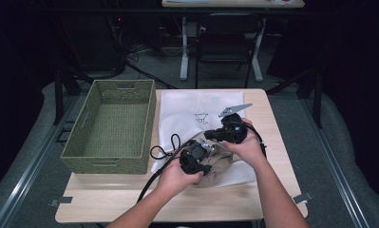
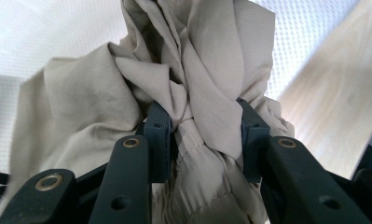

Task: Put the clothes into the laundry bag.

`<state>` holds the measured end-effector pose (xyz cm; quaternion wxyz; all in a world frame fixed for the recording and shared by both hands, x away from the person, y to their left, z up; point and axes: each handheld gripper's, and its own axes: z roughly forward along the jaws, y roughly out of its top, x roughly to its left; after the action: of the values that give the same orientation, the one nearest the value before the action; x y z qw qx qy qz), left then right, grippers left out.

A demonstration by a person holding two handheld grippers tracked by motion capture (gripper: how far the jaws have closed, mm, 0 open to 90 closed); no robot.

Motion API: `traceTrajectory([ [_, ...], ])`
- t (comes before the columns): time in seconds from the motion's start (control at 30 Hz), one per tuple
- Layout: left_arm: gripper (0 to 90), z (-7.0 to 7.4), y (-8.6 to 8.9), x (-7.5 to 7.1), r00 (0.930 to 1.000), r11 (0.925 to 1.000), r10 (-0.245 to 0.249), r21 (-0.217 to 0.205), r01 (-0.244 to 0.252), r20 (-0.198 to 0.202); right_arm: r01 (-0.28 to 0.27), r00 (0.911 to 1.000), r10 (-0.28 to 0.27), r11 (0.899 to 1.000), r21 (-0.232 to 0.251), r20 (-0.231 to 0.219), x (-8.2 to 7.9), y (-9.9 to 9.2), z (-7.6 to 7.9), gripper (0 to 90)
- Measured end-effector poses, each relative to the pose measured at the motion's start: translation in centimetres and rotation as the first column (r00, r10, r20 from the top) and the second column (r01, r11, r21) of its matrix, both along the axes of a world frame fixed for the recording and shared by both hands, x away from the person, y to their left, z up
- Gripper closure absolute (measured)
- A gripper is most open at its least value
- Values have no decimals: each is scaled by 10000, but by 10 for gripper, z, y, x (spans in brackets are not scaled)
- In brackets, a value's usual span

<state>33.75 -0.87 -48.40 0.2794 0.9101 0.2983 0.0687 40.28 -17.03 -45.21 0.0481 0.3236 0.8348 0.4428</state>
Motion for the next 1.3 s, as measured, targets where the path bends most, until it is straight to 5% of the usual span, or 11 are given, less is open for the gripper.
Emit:
traceTrajectory([
  [0.13,620,-8,-3,2,9989,9991,402,-123,-399,260,-40,10000,41,10000,-16,86,-2,1,2,881],
  [0.33,398,-11,-5,3,9999,9999,127,23,-127,24,91,9999,-91,9999,-47,114,-1,-2,2,880],
  [0.53,301,-4,-2,0,9994,9993,313,-231,-310,155,217,9997,-217,9998,-48,69,1,-4,0,880],
  [1.03,278,22,36,-28,9970,9965,257,-816,-197,731,257,9996,-257,9997,-33,79,2,-6,-1,880],
  [1.3,278,12,55,-35,9986,9936,304,-1101,-254,434,274,9996,-274,9996,-43,70,1,-5,-1,880],
])
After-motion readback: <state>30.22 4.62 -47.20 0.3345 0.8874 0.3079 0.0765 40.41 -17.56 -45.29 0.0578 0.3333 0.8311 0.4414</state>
